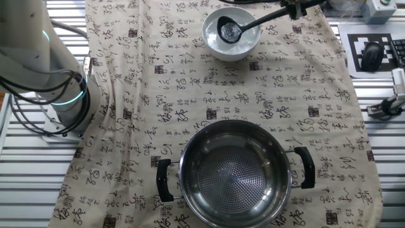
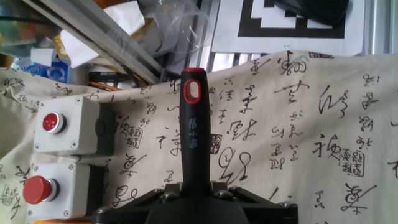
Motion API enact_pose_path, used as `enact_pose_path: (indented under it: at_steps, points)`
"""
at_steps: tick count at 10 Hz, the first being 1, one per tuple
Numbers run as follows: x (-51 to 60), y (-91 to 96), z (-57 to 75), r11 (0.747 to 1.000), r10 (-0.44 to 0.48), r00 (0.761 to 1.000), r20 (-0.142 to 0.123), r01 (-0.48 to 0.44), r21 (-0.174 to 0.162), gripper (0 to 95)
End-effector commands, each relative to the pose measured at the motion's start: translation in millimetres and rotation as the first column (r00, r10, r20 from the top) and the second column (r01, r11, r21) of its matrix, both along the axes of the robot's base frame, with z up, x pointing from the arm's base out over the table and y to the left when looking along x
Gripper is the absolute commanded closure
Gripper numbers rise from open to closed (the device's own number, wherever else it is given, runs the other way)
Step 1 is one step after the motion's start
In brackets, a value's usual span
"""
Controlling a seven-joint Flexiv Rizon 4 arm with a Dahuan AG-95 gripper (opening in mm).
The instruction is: Scoop water with a large spoon from one bowl to another
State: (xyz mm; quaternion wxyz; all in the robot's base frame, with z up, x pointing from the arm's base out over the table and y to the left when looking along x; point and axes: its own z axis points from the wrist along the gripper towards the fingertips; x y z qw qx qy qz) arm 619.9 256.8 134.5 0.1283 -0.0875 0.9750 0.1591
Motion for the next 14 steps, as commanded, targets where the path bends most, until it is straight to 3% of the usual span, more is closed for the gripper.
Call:
enact_pose_path:
  at_steps: [1,5,14]
  points:
    - [1.1,0.0,1.7,1.000,0.000,1.000,-0.002,0.000,-0.004,95.0]
    - [6.8,2.2,10.4,1.000,-0.001,1.000,-0.016,0.001,-0.012,95.0]
    - [12.7,4.3,20.3,1.000,0.000,1.000,-0.017,-0.001,-0.016,95.0]
